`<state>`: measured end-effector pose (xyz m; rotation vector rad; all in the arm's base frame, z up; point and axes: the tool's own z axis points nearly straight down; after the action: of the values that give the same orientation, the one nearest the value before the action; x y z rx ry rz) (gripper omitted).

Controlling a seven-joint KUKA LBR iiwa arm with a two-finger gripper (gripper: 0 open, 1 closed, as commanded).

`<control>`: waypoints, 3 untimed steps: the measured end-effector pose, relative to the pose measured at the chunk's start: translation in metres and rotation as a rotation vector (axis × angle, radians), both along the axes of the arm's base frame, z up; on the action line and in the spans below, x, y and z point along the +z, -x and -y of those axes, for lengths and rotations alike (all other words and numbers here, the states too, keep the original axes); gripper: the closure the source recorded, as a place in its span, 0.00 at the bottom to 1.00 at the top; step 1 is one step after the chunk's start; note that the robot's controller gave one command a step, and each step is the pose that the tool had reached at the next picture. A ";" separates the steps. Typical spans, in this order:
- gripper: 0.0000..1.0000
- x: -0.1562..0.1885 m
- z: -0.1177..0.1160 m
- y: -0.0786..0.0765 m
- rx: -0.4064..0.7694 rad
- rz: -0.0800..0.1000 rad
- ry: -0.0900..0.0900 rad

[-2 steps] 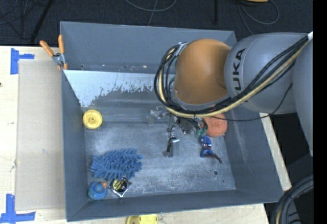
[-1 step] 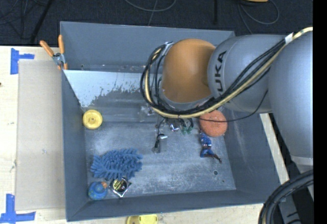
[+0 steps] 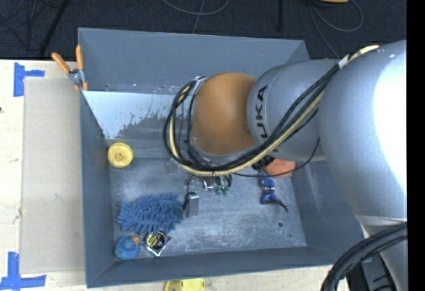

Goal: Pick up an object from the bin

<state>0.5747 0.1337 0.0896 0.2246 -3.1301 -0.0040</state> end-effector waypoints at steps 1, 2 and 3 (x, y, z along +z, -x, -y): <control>0.00 -0.007 -0.017 0.004 0.234 0.004 0.001; 1.00 -0.020 -0.042 0.024 0.205 0.002 0.001; 1.00 -0.020 -0.042 0.024 0.205 0.002 0.001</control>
Offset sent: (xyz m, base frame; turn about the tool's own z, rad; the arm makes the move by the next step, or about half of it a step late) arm -0.0238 0.0418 -0.0196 -0.2066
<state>0.5508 0.1760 0.0696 0.5441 -3.0926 -0.0011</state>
